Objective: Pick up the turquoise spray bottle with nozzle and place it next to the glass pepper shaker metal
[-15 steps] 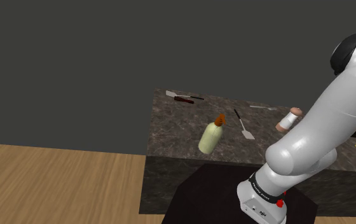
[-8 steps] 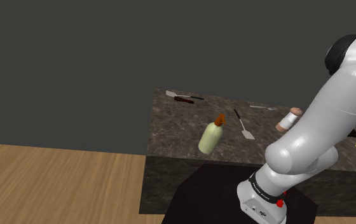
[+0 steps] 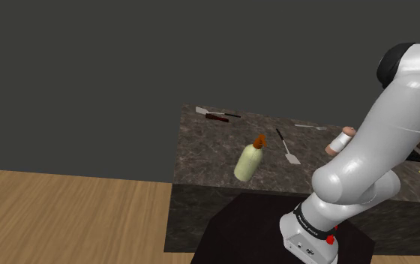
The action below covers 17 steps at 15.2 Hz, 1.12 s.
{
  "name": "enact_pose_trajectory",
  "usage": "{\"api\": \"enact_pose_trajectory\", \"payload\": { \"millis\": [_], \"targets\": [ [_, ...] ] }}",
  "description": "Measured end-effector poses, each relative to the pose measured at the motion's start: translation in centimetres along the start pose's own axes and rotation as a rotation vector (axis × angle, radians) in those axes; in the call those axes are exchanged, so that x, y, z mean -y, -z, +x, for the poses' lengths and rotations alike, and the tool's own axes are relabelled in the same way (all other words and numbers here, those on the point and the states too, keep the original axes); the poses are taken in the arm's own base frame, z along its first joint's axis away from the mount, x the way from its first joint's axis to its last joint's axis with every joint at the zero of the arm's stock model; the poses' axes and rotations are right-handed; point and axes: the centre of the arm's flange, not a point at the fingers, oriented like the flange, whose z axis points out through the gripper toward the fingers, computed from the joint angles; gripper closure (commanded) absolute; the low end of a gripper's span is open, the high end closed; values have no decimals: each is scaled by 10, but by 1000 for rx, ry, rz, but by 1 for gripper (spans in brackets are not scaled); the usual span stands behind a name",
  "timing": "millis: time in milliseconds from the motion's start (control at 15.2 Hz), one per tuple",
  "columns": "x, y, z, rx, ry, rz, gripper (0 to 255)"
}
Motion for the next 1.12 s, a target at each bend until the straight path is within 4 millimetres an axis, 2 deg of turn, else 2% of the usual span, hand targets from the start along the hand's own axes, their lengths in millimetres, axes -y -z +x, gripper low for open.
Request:
{"api": "enact_pose_trajectory", "payload": {
  "millis": [264, 330, 726, 990, 1122],
  "targets": [
    [0, -1, 0, 0, 0, 0, 255],
    [0, -1, 0, 0, 0, 0, 0],
    [0, -1, 0, 0, 0, 0, 0],
    [0, 39, -2, -2, 0, -1, 0],
    [0, 46, -1, -1, 0, -1, 0]
  ]
}}
